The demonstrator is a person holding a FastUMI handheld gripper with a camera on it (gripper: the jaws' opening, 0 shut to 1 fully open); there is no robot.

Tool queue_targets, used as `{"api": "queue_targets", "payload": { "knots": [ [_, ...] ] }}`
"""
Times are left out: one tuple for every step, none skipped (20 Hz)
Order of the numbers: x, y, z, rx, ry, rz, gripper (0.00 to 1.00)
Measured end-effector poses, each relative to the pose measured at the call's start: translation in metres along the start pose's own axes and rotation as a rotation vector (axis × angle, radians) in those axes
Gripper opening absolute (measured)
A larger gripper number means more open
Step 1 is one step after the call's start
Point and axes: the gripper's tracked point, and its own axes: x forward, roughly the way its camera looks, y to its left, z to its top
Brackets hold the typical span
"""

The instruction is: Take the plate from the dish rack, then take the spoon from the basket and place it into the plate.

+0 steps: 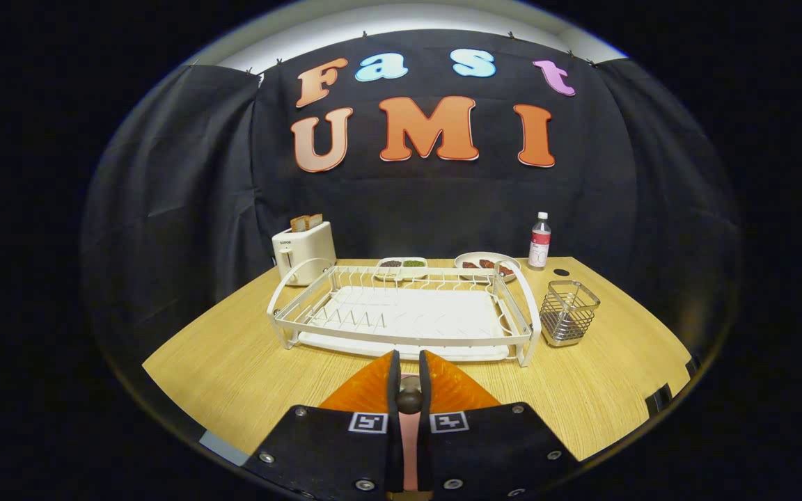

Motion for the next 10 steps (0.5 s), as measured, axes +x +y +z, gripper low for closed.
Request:
{"api": "queue_targets", "payload": {
  "knots": [
    [0.0, 0.001, -0.002, 0.004, 0.002, 0.005, 0.08],
    [0.0, 0.002, -0.005, 0.005, 0.006, 0.009, 0.08],
    [-0.001, 0.002, -0.008, 0.002, 0.012, 0.01, 0.08],
    [-0.001, 0.001, -0.011, -0.001, 0.019, 0.01, 0.08],
    [-0.001, 0.0, -0.014, -0.001, 0.024, 0.009, 0.08],
    [-0.001, -0.001, -0.016, 0.002, 0.029, 0.01, 0.08],
    [-0.001, -0.002, -0.02, 0.006, 0.037, 0.008, 0.08],
    [-0.002, -0.004, -0.024, 0.009, 0.042, 0.006, 0.08],
    [-0.002, -0.006, -0.028, 0.011, 0.049, 0.007, 0.08],
    [-0.002, -0.007, -0.033, 0.013, 0.059, 0.01, 0.09]
  ]
}}
